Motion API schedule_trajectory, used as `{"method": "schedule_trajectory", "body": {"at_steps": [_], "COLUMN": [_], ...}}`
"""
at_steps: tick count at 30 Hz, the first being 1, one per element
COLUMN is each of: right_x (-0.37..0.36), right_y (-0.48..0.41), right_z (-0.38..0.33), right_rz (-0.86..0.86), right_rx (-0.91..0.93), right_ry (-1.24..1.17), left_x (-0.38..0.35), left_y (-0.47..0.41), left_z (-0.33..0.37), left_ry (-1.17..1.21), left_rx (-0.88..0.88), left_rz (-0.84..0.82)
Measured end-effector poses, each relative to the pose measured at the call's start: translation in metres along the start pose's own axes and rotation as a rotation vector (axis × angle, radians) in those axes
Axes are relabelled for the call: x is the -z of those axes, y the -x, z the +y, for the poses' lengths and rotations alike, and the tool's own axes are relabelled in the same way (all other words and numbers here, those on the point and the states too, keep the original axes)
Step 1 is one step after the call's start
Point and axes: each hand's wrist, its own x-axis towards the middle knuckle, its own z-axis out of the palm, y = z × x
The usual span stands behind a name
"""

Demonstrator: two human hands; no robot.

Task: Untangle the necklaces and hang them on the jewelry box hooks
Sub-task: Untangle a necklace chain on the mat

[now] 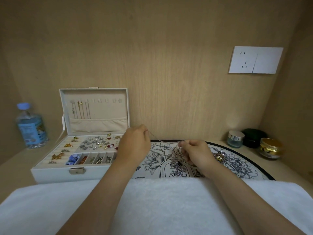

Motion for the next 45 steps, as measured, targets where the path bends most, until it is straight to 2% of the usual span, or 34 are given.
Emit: {"method": "schedule_trajectory", "body": {"at_steps": [3, 6, 8, 10, 13, 15, 17, 19, 22, 24, 26, 29, 31, 35, 38, 39, 43, 45], "right_x": [0.001, 0.003, 0.004, 0.007, 0.013, 0.015, 0.011, 0.002, -0.006, -0.003, 0.005, 0.017, 0.021, 0.031, 0.033, 0.033, 0.029, 0.027], "right_y": [-0.005, -0.011, -0.014, -0.012, -0.010, -0.008, -0.002, 0.008, 0.018, 0.018, 0.015, 0.012, 0.012, 0.012, 0.013, 0.012, 0.009, 0.009], "right_z": [-0.001, 0.006, 0.010, 0.010, 0.010, 0.010, 0.007, -0.003, -0.006, -0.005, -0.003, 0.000, -0.001, -0.005, -0.003, -0.001, 0.003, 0.003], "right_rz": [-0.038, -0.058, -0.092, -0.113, -0.017, 0.083, 0.122, 0.085, -0.018, -0.051, -0.085, -0.106, -0.078, -0.019, -0.115, -0.159, -0.226, -0.274], "right_rx": [-0.056, -0.012, 0.062, 0.118, 0.214, 0.318, 0.387, 0.307, 0.149, 0.126, 0.131, 0.110, 0.088, 0.094, 0.089, 0.108, 0.198, 0.211], "right_ry": [-0.185, -0.145, -0.073, 0.049, 0.435, 0.665, 0.713, 0.836, 1.099, 1.086, 1.050, 0.969, 0.941, 1.046, 1.056, 1.015, 0.892, 0.872], "left_x": [-0.018, -0.026, -0.029, -0.033, -0.041, -0.044, -0.049, -0.051, -0.051, -0.051, -0.048, -0.040, -0.034, -0.021, -0.014, -0.015, -0.035, -0.049], "left_y": [0.002, 0.009, 0.015, 0.019, 0.022, 0.023, 0.024, 0.023, 0.022, 0.024, 0.028, 0.027, 0.028, 0.032, 0.036, 0.037, 0.035, 0.032], "left_z": [-0.008, -0.004, -0.001, 0.000, -0.002, 0.000, 0.002, 0.002, -0.002, -0.002, 0.001, 0.006, 0.007, 0.004, 0.006, 0.006, 0.006, 0.008], "left_ry": [-0.077, -0.222, -0.241, -0.235, -0.093, 0.019, 0.032, 0.015, -0.016, 0.021, 0.202, 0.646, 0.707, 0.166, 0.042, 0.004, 0.073, 0.098], "left_rx": [0.007, 0.055, 0.078, 0.049, -0.161, -0.259, -0.278, -0.271, -0.218, -0.164, 0.001, 0.318, 0.383, 0.058, -0.015, -0.068, -0.248, -0.329], "left_rz": [-0.099, -0.274, -0.318, -0.320, -0.335, -0.409, -0.510, -0.528, -0.488, -0.468, -0.426, -0.366, -0.369, -0.470, -0.630, -0.635, -0.438, -0.455]}}
